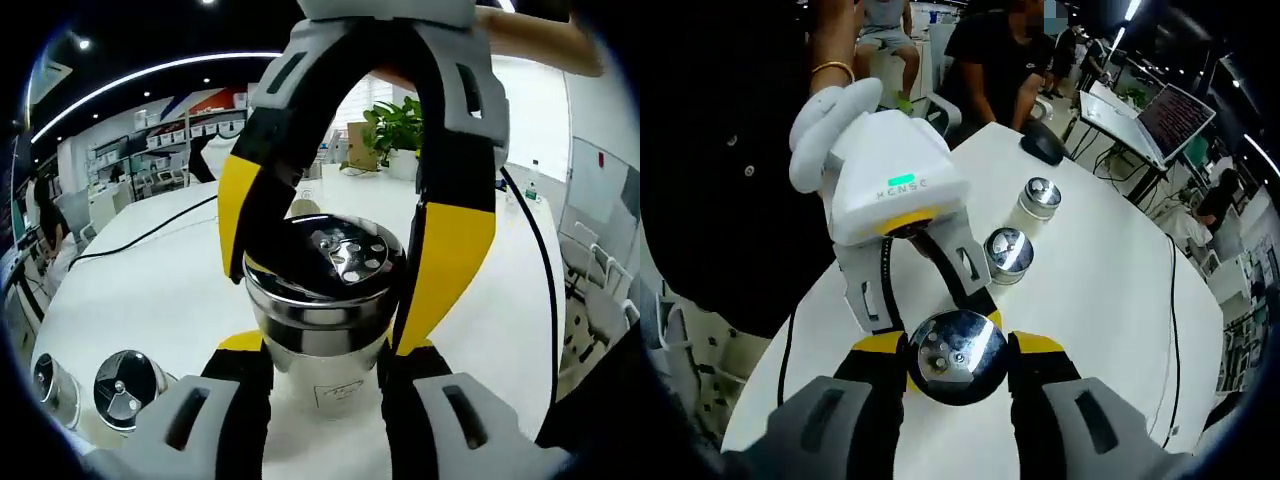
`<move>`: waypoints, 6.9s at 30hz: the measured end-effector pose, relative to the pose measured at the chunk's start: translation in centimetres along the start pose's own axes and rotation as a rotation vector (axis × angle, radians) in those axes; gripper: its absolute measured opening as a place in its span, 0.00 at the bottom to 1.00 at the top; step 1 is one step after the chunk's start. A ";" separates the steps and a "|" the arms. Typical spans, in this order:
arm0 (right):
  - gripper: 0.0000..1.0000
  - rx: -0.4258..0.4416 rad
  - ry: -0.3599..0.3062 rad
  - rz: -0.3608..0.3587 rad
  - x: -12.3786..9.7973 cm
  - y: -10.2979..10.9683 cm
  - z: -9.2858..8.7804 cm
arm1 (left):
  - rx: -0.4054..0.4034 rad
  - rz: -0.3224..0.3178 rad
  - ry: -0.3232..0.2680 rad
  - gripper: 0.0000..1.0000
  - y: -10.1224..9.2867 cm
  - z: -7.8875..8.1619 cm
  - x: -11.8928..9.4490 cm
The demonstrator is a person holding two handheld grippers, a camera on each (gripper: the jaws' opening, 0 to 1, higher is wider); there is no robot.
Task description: Rotate the seasoning bottle until the label or dispensing opening points toward the visible target arrow and the bottle remains upright within the marked orientation range
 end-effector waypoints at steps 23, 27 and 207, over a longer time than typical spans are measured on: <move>0.38 0.786 -0.287 -0.650 -9.9 -5.5 -7.8 | 0.118 -0.066 -0.019 0.61 -0.3 1.4 -3.3; 0.38 0.886 -0.254 -0.764 -11.3 -6.7 -10.7 | 0.038 -0.162 -0.087 0.73 -0.9 2.6 -4.5; 0.40 1.243 -0.332 -0.778 -5.5 10.8 -2.9 | 0.180 -0.305 -0.111 0.47 -9.7 3.7 -0.3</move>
Point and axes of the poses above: the point that each gripper's makers call its tool centre point, and the gripper's own axes: x roughly forward along the fingers, y roughly to its left, z roughly out of its top, the point moved 6 cm from there along -x, roughly backward along the fingers, and after that the axes turned 5 degrees about y, right-handed, at the moved point
